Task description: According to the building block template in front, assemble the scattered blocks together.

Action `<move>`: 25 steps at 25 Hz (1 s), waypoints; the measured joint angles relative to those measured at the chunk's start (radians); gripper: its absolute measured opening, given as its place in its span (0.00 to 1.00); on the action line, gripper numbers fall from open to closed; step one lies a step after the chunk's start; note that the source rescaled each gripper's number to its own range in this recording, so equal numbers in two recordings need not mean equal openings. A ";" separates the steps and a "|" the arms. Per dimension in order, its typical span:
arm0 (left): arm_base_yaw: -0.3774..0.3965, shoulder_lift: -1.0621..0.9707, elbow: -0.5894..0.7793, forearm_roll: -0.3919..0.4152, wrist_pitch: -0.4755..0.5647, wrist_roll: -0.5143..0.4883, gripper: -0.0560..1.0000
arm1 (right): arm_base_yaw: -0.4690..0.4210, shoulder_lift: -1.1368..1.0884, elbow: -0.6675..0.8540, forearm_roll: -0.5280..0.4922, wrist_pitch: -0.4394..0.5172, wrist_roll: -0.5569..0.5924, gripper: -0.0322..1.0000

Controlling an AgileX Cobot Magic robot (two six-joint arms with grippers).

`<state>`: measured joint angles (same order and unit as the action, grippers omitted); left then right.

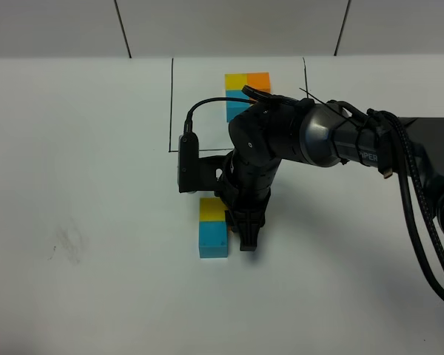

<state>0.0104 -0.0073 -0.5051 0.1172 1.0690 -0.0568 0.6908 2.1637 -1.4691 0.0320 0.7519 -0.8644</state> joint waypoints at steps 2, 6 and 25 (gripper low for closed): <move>0.000 0.000 0.000 0.000 0.000 0.000 0.70 | 0.000 0.000 0.000 0.000 0.002 0.007 0.23; 0.000 0.000 0.000 0.000 0.000 0.000 0.70 | 0.000 -0.003 0.000 -0.009 0.006 0.037 0.24; 0.000 0.000 0.000 0.000 0.000 0.000 0.70 | -0.464 -0.468 0.021 -0.216 0.271 0.591 1.00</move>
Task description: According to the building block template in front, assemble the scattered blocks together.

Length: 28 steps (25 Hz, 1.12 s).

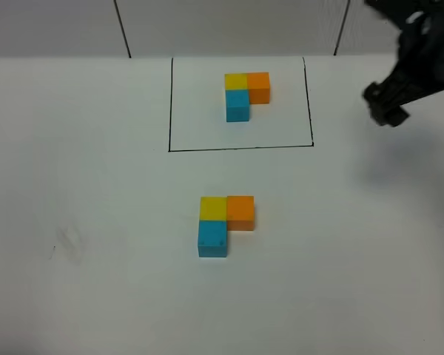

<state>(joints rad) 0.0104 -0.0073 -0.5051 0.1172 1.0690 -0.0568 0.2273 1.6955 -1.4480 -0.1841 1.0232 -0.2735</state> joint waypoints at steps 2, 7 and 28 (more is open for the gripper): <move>0.000 0.000 0.000 0.000 0.000 0.000 0.70 | -0.059 -0.086 0.039 -0.016 0.036 0.005 1.00; 0.000 0.000 0.000 0.000 0.000 0.002 0.70 | -0.232 -0.355 0.223 -0.026 0.043 0.045 1.00; 0.000 0.000 0.000 0.000 -0.002 0.002 0.70 | -0.316 -1.458 0.780 0.137 0.019 0.062 0.99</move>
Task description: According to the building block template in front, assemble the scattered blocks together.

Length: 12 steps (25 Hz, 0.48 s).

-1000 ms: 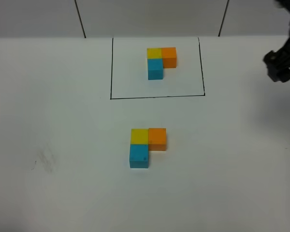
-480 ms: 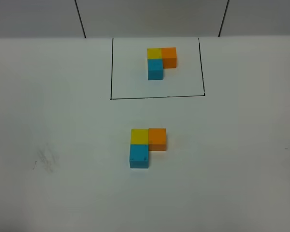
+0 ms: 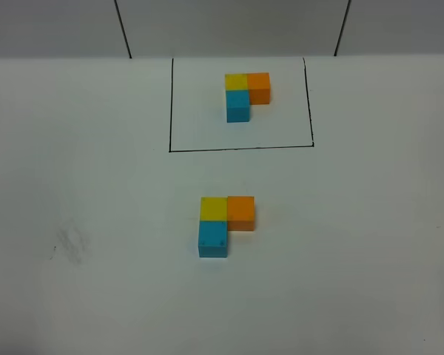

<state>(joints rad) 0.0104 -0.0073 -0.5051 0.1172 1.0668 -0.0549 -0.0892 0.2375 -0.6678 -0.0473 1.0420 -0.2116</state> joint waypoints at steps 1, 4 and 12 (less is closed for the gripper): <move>0.000 0.000 0.000 0.000 0.000 -0.001 0.70 | 0.004 -0.023 0.017 0.005 0.003 0.000 0.99; 0.000 0.000 0.000 0.000 0.000 -0.001 0.70 | 0.004 -0.104 0.080 0.031 0.004 0.001 0.99; 0.000 0.000 0.000 0.000 0.000 -0.001 0.70 | 0.004 -0.239 0.164 0.055 0.032 0.004 0.98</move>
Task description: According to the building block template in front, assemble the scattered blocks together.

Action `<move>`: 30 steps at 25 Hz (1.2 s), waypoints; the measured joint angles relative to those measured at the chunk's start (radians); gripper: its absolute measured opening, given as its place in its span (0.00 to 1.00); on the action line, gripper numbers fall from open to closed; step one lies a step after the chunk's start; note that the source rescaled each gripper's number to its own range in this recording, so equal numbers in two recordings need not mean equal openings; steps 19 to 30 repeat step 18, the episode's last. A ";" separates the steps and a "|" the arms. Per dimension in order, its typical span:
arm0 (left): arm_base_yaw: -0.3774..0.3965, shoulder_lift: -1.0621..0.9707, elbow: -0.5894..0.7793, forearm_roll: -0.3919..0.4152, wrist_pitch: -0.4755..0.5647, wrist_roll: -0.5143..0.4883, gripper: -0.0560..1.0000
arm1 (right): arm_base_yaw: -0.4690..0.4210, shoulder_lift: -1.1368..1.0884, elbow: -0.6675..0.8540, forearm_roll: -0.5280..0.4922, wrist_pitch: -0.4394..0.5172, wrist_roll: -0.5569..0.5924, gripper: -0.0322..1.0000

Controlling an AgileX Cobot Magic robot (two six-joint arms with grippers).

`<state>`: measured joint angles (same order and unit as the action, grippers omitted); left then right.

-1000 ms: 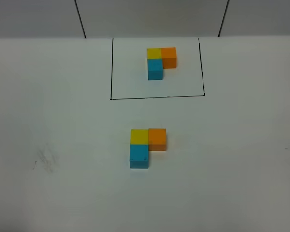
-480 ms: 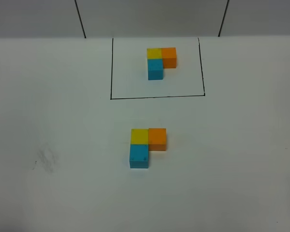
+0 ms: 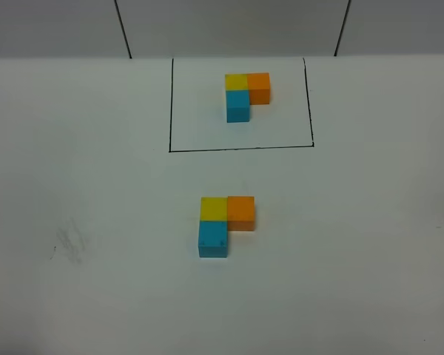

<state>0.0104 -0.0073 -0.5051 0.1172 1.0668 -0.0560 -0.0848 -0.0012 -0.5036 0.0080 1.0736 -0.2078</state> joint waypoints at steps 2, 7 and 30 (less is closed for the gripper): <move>0.000 0.000 0.000 0.000 0.000 0.000 0.70 | 0.000 -0.003 0.000 0.002 0.000 0.000 0.95; 0.000 0.000 0.000 0.000 -0.001 0.000 0.70 | 0.000 -0.003 0.000 0.006 0.000 0.000 0.82; 0.000 0.000 0.000 0.000 -0.001 0.000 0.70 | 0.058 -0.003 0.000 0.008 0.000 0.000 0.38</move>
